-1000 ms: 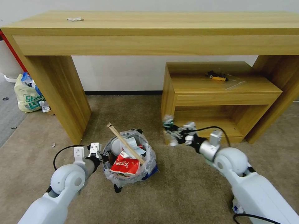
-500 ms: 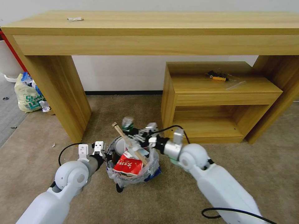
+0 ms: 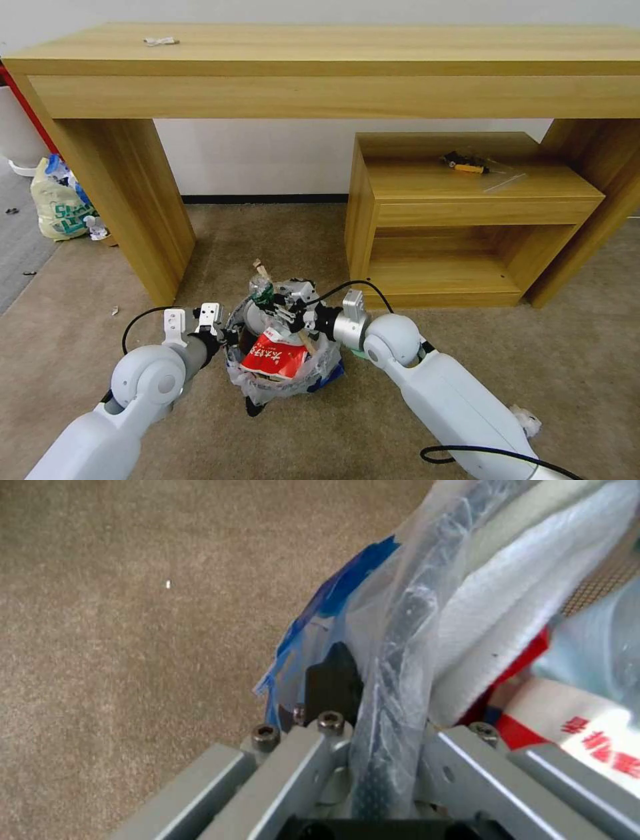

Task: Pick up the trash bin and place the garbage on the floor into it.

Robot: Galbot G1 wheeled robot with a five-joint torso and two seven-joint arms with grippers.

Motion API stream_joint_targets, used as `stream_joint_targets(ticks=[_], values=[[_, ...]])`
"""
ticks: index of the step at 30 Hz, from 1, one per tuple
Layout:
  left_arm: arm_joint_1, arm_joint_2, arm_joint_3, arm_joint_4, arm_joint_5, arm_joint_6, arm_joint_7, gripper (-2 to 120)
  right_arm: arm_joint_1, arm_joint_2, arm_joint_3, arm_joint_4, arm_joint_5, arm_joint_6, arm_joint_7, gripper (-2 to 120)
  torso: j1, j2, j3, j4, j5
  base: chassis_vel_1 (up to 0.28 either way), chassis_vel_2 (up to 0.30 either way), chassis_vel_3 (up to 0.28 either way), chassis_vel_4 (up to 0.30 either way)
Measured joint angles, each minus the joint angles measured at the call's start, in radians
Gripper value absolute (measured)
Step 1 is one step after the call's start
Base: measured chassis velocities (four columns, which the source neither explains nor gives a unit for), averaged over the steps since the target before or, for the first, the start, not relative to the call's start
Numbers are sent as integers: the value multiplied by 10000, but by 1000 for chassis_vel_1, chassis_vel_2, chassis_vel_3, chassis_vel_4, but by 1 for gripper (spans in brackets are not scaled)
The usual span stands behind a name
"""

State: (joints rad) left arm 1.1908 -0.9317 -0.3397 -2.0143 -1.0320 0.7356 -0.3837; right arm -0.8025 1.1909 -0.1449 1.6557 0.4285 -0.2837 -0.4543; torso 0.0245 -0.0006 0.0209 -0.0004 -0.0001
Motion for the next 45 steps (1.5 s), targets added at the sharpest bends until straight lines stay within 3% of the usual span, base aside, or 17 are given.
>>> stream_joint_targets(ticks=[12,33,45], values=[[3,-34,-1,-42,-14,2,-62,0,-223,-168,-154,36,-361,-80,120,22,0,0,0,2,1,0,0,0,0],[110,-95,-52,-59,43,-7,-70,0,-481,-632,57,1198,75,-238,856,99,-1,0,0,1,0,0,0,0,0],[187,-153,-99,-6,144,-8,-71,0,-525,-694,213,1738,353,-341,1205,100,-1,0,0,2,0,0,0,0,0]])
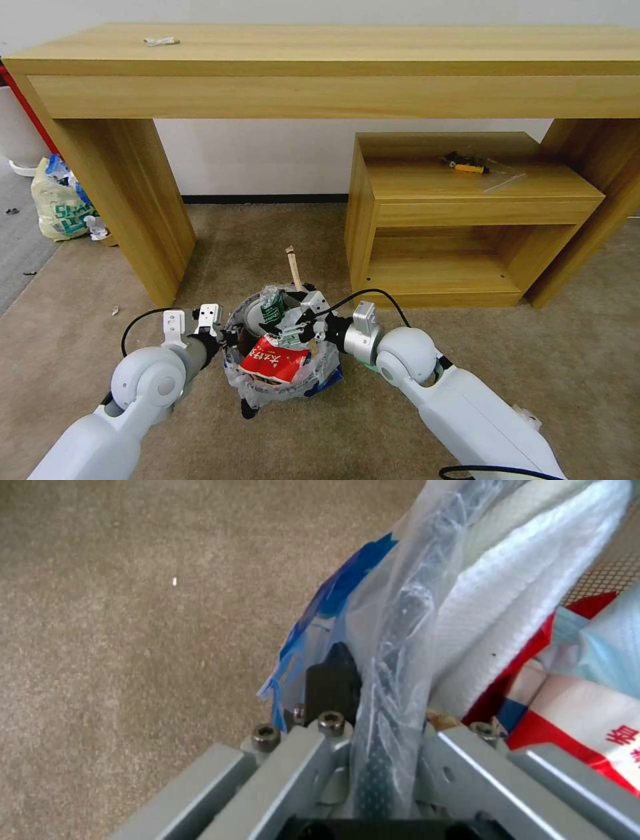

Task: Pick up the trash bin and place the garbage on the floor into it.

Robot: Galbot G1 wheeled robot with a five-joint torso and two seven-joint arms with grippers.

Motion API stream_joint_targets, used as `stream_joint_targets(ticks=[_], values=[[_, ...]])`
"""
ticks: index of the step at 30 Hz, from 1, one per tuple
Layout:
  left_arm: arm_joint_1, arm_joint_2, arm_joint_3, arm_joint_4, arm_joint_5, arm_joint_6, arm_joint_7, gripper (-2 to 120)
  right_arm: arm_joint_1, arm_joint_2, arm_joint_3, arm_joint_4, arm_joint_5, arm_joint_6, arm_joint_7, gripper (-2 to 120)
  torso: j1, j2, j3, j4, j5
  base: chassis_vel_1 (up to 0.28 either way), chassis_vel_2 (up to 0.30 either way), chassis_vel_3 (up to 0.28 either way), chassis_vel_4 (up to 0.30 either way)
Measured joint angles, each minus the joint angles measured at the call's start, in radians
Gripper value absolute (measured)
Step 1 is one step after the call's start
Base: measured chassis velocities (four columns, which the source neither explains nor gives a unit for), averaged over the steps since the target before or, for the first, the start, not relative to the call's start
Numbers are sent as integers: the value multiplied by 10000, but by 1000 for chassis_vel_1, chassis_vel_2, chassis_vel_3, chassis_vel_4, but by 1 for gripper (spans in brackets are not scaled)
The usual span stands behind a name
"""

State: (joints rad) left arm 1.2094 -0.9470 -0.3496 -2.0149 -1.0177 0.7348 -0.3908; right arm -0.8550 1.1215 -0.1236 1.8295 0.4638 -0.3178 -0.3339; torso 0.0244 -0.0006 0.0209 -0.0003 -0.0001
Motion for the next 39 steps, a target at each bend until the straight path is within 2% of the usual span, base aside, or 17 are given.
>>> stream_joint_targets(ticks=[5,7,13,20,23,25,26,27,30,35,37,39], values=[[65,-16,-82,6,30,0,-3,0,-202,-189,473,524,163,-149,298,100,0,0,0,0,0,0,0,0,0],[96,-31,-152,6,48,0,-3,0,-462,-511,947,969,219,-214,442,100,0,1,0,-2,0,0,0,0,0],[150,-142,-249,6,127,0,4,0,-754,-1063,1412,1691,475,-234,669,100,0,0,0,-2,0,0,0,0,0],[404,-215,-558,-83,188,3,16,0,-1284,-1507,2104,2538,860,-491,1470,100,0,1,0,1,0,0,0,0,0],[554,-230,-719,-221,198,4,25,0,-1949,-1650,2974,2625,813,-525,1597,100,0,1,0,0,1,0,0,0,0],[581,-232,-738,-246,197,4,28,0,-2084,-1679,3148,2631,784,-511,1597,100,0,1,0,-1,2,0,0,0,0],[646,-232,-790,-306,197,6,38,0,-2543,-1772,3691,2669,695,-424,1595,100,0,1,0,0,2,0,0,0,0],[646,-232,-790,-306,197,6,38,0,-2543,-1772,3691,2669,695,-424,1595,100,0,1,0,0,2,0,0,0,0],[716,-215,-889,-373,197,7,64,0,-3672,-1951,4792,2715,434,-115,1480,100,0,1,0,-1,1,0,0,0,0],[715,-177,-913,-423,188,8,94,0,-4831,-2070,5737,2621,233,230,1372,100,0,1,0,-2,3,0,0,0,0],[705,-155,-918,-447,180,8,105,0,-5684,-2082,6613,2450,203,541,1238,100,-1,1,0,-1,1,0,0,0,0],[706,-151,-920,-447,180,8,106,0,-5861,-2081,6809,2379,201,649,1196,100,0,1,0,-1,1,0,0,0,0]])
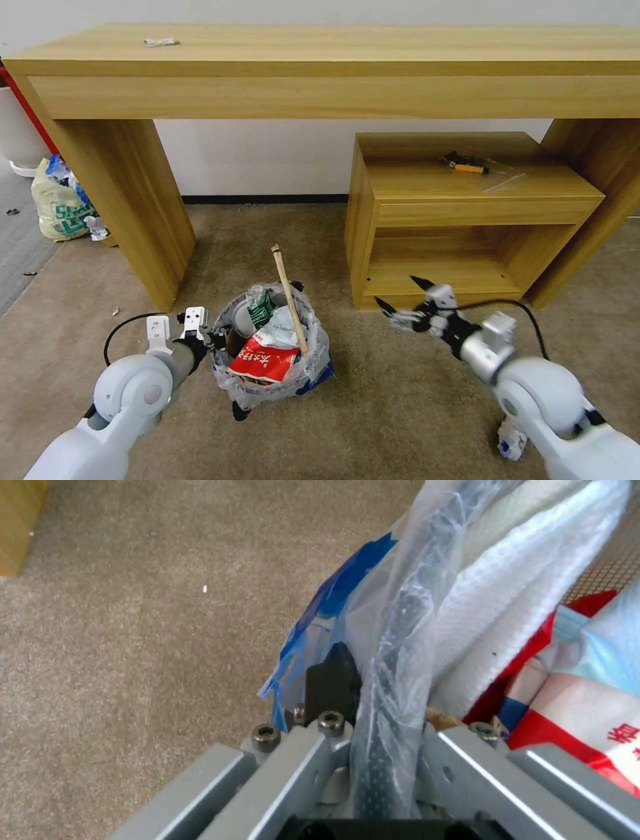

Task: Pick up the trash bin and place the garbage on the floor into it.

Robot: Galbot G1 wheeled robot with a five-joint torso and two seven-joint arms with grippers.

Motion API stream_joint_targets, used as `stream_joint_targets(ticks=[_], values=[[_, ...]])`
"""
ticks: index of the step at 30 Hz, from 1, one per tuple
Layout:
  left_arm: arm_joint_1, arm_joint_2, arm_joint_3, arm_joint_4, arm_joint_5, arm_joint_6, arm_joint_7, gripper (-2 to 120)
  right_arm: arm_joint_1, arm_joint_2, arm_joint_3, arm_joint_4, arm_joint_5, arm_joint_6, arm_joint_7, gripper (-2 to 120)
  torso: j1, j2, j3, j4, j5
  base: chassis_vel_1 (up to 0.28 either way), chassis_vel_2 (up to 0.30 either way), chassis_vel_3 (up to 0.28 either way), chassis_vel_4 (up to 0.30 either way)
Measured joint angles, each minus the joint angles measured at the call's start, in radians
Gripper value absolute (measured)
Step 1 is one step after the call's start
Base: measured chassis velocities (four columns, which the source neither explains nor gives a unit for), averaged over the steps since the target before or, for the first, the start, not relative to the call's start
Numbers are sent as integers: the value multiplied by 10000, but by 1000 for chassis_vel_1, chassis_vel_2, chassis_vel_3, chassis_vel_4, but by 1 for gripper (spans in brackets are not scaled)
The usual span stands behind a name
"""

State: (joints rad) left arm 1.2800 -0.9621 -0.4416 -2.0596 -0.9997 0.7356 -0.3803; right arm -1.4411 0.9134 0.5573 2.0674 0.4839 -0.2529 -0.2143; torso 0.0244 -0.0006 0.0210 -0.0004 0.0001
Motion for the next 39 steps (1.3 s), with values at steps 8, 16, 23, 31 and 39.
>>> stream_joint_targets(ticks=[8,16,23,31,39], values=[[102,96,-33,-100,-12,0,23,0,-2091,-174,1953,-1532,-70,1807,-1013,100,-1,0,0,-1,-1,0,0,0,0],[137,110,24,-143,-15,0,4,0,-2794,-150,2686,-4229,128,3291,-1822,100,0,1,-1,-2,1,0,0,0,0],[149,147,41,-160,-15,-2,-10,0,-2331,-93,2367,-6144,1058,2977,-1646,100,0,0,0,0,-1,0,0,0,0],[257,123,5,-229,-16,-2,-11,0,-1965,297,2000,-6560,3030,1093,-49,100,0,0,0,1,-1,0,0,0,0],[250,150,-29,-241,-15,-2,36,0,-1723,422,1595,-6465,3956,-293,1619,100,0,0,0,1,-3,0,0,0,0]])
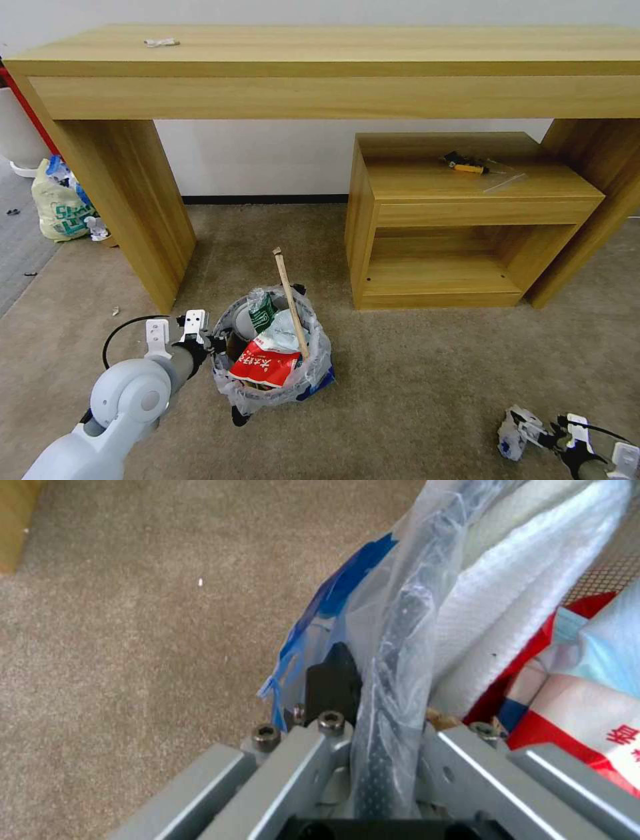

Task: Pick up the trash bin and place the garbage on the floor into it.

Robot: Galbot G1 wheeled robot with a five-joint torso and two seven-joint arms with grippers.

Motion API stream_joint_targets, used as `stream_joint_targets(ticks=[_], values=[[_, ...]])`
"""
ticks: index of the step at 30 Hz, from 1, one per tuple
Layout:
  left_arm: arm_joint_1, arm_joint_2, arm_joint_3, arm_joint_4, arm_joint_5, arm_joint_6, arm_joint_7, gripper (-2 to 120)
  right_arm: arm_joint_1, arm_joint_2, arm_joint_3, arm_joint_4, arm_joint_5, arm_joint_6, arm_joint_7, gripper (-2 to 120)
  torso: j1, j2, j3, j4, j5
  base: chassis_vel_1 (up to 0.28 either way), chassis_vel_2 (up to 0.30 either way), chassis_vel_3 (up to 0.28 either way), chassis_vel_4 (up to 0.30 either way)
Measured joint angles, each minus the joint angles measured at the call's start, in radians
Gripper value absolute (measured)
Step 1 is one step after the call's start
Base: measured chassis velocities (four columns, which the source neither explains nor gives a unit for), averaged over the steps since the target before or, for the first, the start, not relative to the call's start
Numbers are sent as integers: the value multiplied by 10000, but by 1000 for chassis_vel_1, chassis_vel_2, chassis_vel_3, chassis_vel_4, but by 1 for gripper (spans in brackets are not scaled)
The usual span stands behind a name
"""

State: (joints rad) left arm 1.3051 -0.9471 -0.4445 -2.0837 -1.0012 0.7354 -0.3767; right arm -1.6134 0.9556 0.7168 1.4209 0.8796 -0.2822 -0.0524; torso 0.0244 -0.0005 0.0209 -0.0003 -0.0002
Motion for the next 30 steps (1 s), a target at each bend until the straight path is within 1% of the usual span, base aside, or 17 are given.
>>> stream_joint_targets(ticks=[9,13,15,16,18,19,20,21,22,23,24,25,26,27,28,29,30], values=[[-74,18,17,29,-15,0,13,0,910,339,-687,-406,695,-667,895,100,0,0,1,1,2,0,0,0,0],[-97,38,12,29,-53,0,14,0,1144,464,-804,-453,857,-834,1179,95,1,0,1,1,2,0,0,0,0],[-99,28,7,28,-57,0,14,0,1210,520,-858,-453,893,-890,1343,84,0,0,1,0,1,0,0,0,0],[-99,28,7,28,-57,0,14,0,1210,520,-858,-453,893,-890,1343,84,0,0,1,0,1,0,0,0,0],[-99,19,7,28,-57,0,14,0,1215,542,-885,-445,894,-891,1444,76,1,0,0,0,0,0,0,0,0],[-99,18,7,28,-57,0,14,0,1210,559,-899,-444,892,-888,1488,69,0,0,1,0,0,0,0,0,0],[-99,18,7,28,-57,0,14,0,1210,559,-899,-444,892,-888,1488,69,0,0,1,0,0,0,0,0,0],[-103,19,7,28,-57,0,14,0,1208,584,-915,-459,856,-848,1513,64,1,0,0,0,0,0,0,0,0],[-107,21,7,28,-57,0,14,0,1208,606,-920,-476,820,-814,1525,63,0,0,1,0,0,0,0,0,0],[-121,32,9,29,-57,0,14,0,1210,651,-922,-510,737,-751,1545,55,0,0,1,-1,2,0,0,0,0],[-121,32,9,29,-57,0,14,0,1210,651,-922,-510,737,-751,1545,55,0,0,1,-1,2,0,0,0,0],[-127,37,12,29,-57,0,14,0,1201,665,-923,-513,688,-694,1555,49,1,0,1,-2,3,0,0,0,0],[-128,37,14,28,-57,-1,14,0,1182,672,-922,-507,636,-632,1563,45,0,0,0,-1,2,0,0,0,0],[-128,37,14,28,-57,-1,14,0,1182,672,-922,-507,636,-632,1563,45,0,0,0,-1,2,0,0,0,0],[-126,38,20,27,-57,-1,16,0,1143,686,-902,-456,542,-543,1564,39,0,0,0,-2,2,0,0,0,0],[-126,38,20,27,-57,-1,16,0,1143,686,-902,-456,542,-543,1564,39,0,0,0,-2,2,0,0,0,0],[-122,34,23,25,-56,0,18,0,1124,696,-845,-369,268,-354,1555,32,1,-1,1,-2,2,0,0,0,0]])
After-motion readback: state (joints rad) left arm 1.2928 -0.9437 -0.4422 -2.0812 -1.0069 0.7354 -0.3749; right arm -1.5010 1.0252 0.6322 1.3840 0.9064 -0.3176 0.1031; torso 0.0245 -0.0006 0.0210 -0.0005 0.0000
